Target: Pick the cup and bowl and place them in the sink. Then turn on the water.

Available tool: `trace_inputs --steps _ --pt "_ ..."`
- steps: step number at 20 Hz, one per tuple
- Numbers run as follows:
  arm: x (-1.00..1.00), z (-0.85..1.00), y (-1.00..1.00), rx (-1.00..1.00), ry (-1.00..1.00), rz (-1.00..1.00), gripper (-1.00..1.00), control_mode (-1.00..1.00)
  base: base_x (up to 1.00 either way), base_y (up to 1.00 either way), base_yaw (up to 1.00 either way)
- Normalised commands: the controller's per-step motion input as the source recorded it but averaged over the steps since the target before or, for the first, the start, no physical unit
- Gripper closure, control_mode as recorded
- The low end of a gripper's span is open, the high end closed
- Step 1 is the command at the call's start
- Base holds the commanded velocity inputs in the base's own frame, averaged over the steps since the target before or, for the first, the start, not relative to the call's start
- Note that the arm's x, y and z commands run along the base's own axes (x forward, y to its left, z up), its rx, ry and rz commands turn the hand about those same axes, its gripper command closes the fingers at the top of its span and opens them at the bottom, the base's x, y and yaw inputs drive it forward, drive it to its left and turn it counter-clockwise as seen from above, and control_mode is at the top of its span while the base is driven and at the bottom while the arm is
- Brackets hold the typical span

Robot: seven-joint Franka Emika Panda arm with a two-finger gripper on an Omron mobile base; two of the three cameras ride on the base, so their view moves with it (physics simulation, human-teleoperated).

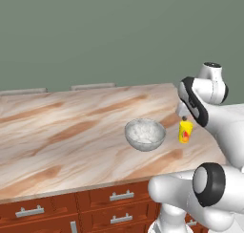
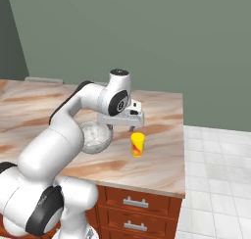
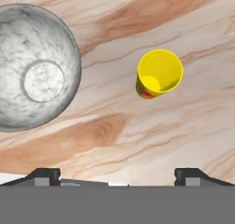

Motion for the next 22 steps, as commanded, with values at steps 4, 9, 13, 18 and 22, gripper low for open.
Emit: trace_inputs --steps 4,9,13,18,22 --pt "0.10 -0.23 -0.28 0.00 0.00 0.00 -1.00 -1.00 0.00 0.00 0.00" --pt "0.15 -0.22 -0.30 0.00 0.00 0.00 -1.00 -1.00 0.00 0.00 0.00" --pt "0.24 -0.24 -0.15 0.00 0.00 -0.01 -1.00 -1.00 0.00 0.00 0.00" --pt "0.27 -0.18 -0.19 0.00 0.00 -0.03 -1.00 -1.00 0.00 0.00 0.00" --pt "0.29 -0.06 -0.23 0.00 0.00 -0.03 -1.00 -1.00 0.00 0.00 0.00"
